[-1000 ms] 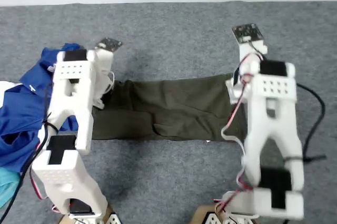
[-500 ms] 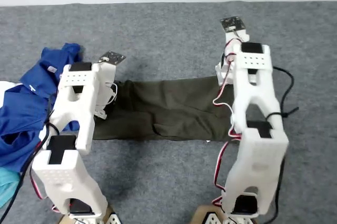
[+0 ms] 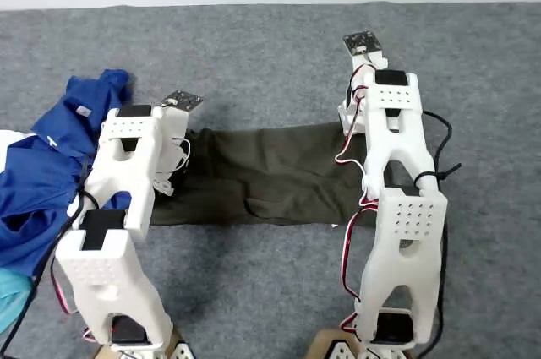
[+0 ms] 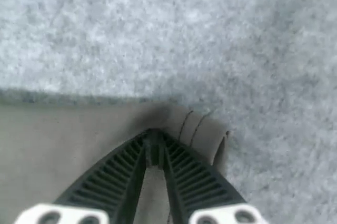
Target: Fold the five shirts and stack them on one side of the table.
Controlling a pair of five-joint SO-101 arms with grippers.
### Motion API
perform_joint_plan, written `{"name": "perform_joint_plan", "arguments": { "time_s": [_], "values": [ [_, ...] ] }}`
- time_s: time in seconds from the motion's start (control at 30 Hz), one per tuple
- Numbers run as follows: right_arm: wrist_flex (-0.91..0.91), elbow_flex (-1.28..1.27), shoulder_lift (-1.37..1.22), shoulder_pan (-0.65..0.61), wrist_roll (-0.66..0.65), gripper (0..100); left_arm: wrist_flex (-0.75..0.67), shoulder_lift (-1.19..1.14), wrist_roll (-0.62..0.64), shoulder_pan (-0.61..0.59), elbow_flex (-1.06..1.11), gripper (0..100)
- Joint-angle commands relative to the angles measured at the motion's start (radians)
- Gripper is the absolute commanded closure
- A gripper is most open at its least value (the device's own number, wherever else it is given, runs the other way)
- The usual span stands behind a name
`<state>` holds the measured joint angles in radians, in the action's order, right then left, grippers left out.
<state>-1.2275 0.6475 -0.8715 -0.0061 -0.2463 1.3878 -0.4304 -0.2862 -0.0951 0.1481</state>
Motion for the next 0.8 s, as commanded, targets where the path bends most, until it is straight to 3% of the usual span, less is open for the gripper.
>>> {"name": "perform_joint_plan", "arguments": {
  "time_s": [0.0, 0.77],
  "values": [
    [0.007, 0.092, -0.002, 0.045, 0.003, 99.0, -0.012, -0.032, 0.002, -0.003, -0.004, 100],
    [-0.012, 0.127, -0.004, 0.116, -0.06, 99.0, -0.002, -0.032, -0.026, 0.005, -0.077, 100]
  ]
}}
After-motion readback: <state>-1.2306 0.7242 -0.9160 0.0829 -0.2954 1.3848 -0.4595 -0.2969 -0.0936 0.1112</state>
